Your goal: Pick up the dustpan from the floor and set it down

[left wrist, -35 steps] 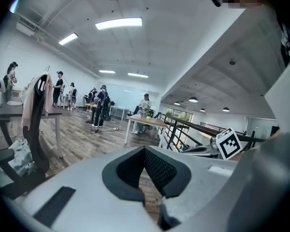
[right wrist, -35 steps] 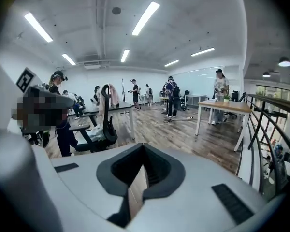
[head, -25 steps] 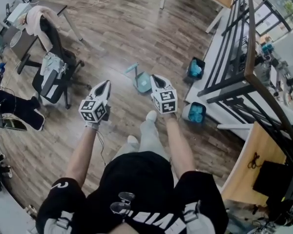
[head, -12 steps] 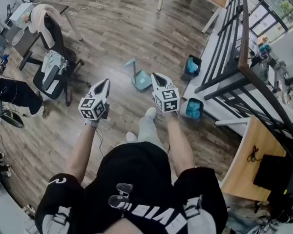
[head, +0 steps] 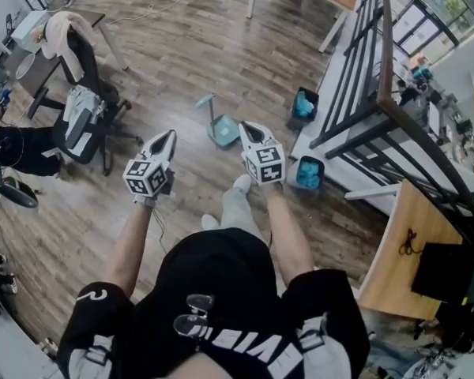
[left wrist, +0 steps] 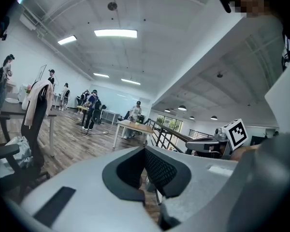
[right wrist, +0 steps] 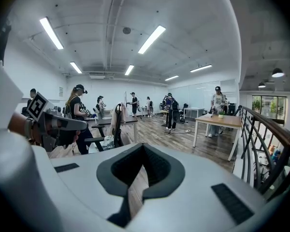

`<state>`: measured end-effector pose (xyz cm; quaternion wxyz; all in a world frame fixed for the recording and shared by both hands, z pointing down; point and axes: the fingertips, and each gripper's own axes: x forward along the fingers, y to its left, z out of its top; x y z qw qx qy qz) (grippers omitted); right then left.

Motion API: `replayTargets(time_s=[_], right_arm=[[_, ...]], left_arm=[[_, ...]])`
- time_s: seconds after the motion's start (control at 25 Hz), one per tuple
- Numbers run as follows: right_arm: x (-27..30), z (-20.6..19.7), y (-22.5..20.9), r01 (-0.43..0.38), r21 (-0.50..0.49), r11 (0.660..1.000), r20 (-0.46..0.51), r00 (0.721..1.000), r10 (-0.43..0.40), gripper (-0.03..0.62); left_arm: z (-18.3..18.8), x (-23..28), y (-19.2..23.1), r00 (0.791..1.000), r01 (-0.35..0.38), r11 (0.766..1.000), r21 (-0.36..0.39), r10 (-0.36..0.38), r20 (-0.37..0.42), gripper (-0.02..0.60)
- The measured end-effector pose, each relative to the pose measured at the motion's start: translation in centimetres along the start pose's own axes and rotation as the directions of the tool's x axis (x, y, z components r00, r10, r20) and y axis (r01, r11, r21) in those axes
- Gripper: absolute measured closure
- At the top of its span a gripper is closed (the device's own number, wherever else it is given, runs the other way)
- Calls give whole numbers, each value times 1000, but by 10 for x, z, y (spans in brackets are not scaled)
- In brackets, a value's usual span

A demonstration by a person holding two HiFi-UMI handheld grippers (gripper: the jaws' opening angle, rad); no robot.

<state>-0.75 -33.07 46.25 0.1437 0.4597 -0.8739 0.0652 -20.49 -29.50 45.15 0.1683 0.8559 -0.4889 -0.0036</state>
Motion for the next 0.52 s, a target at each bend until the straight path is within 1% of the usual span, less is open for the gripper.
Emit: replayTargets(time_s=[0.24, 0.36, 0.52], right_arm=[[-5, 0, 4, -3, 8, 1000, -2, 1000, 3, 599], [-6, 1, 5, 2, -11, 1000, 7, 1000, -2, 599], [-7, 5, 12, -4, -15, 1000, -7, 1000, 3, 599]], left_arm=[[-4, 2, -4, 1000, 17, 1000, 16, -17, 0, 584], [-4, 4, -6, 1000, 30, 999, 18, -30, -3, 584], [1, 6, -6, 999, 40, 999, 19, -40, -3, 584]])
